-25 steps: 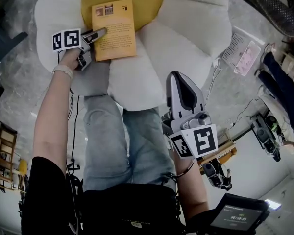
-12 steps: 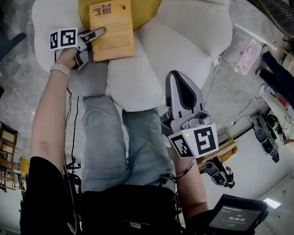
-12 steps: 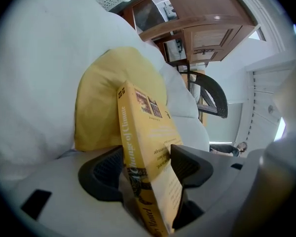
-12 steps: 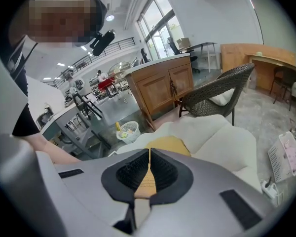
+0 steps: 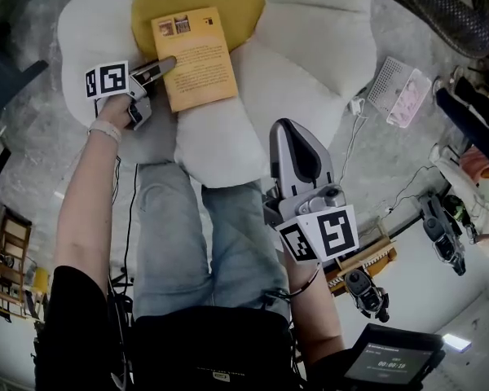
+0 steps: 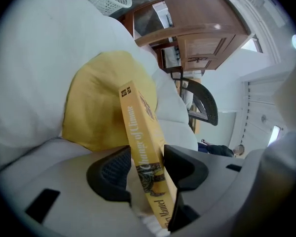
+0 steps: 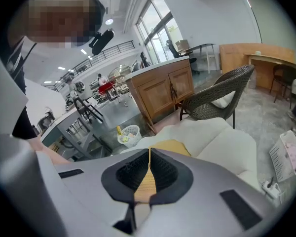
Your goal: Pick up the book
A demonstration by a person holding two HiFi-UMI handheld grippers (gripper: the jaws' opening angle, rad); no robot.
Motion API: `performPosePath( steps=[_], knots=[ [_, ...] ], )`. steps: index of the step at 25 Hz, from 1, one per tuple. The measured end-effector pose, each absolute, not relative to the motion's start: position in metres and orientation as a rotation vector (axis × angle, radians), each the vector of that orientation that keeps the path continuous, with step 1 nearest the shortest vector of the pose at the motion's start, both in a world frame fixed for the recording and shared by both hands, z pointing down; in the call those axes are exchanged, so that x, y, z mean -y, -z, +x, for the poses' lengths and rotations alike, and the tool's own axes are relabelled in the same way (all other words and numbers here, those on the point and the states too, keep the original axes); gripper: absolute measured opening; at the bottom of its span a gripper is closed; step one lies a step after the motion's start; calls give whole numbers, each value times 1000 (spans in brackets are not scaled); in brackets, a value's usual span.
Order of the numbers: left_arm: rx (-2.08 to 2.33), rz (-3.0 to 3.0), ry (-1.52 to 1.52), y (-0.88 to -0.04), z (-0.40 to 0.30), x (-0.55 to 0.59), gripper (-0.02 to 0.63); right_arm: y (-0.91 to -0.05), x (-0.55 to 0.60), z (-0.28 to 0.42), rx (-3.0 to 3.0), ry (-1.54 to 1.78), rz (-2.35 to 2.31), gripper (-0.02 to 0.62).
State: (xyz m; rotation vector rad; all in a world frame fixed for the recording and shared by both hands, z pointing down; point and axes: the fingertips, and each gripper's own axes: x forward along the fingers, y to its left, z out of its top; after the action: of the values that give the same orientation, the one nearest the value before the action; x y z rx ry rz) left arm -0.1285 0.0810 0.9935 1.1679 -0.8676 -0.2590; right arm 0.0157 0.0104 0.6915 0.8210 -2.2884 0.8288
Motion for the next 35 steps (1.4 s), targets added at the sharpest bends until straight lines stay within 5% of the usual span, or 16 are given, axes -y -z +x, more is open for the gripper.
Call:
performPosePath(
  steps=[35],
  knots=[
    [921,1223,227,-918,-77,15,161,-641,40,88,2317,-859,959,29]
  ],
)
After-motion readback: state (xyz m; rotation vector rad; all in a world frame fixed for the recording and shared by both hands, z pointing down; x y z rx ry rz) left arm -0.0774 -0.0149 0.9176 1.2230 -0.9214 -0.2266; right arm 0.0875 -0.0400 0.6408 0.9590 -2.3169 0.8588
